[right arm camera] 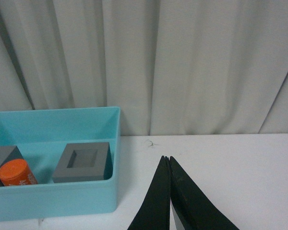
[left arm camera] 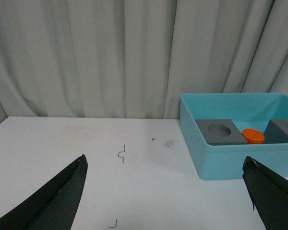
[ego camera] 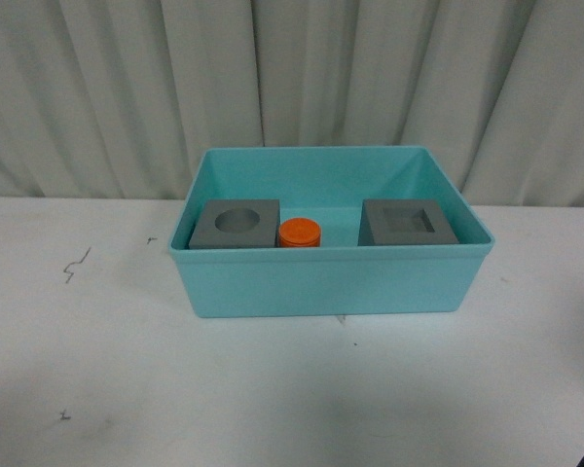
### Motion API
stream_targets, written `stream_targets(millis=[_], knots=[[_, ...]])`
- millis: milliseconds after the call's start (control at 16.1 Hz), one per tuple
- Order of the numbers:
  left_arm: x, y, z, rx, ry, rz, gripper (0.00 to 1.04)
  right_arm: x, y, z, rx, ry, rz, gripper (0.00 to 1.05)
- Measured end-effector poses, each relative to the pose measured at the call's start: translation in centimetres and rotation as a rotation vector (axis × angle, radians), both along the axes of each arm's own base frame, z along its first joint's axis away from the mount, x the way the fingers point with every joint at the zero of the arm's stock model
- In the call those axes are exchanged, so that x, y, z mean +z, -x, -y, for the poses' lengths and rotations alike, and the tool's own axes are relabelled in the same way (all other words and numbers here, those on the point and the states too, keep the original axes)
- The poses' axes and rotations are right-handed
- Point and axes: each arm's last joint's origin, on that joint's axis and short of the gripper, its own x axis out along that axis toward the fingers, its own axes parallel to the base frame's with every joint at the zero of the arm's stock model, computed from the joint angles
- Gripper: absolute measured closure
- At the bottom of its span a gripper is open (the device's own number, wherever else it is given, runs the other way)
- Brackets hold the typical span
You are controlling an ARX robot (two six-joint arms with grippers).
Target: Place gray and orange parts in blue box
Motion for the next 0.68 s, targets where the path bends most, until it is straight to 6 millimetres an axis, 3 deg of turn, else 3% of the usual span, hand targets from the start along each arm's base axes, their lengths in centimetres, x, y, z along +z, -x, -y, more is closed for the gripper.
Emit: stream_targets(millis=[249,684], knots=[[0.0,0.0,0.0,0.000,0.000,0.000,0.07,-0.9,2.9,1.7,-0.022,-0.002,0.005,1.03],[0.0,0.0,0.0,-0.001,0.000,0.000,0.07,-2.7,6.1,1.6,-0.014,-0.002,-0.002,1.03]])
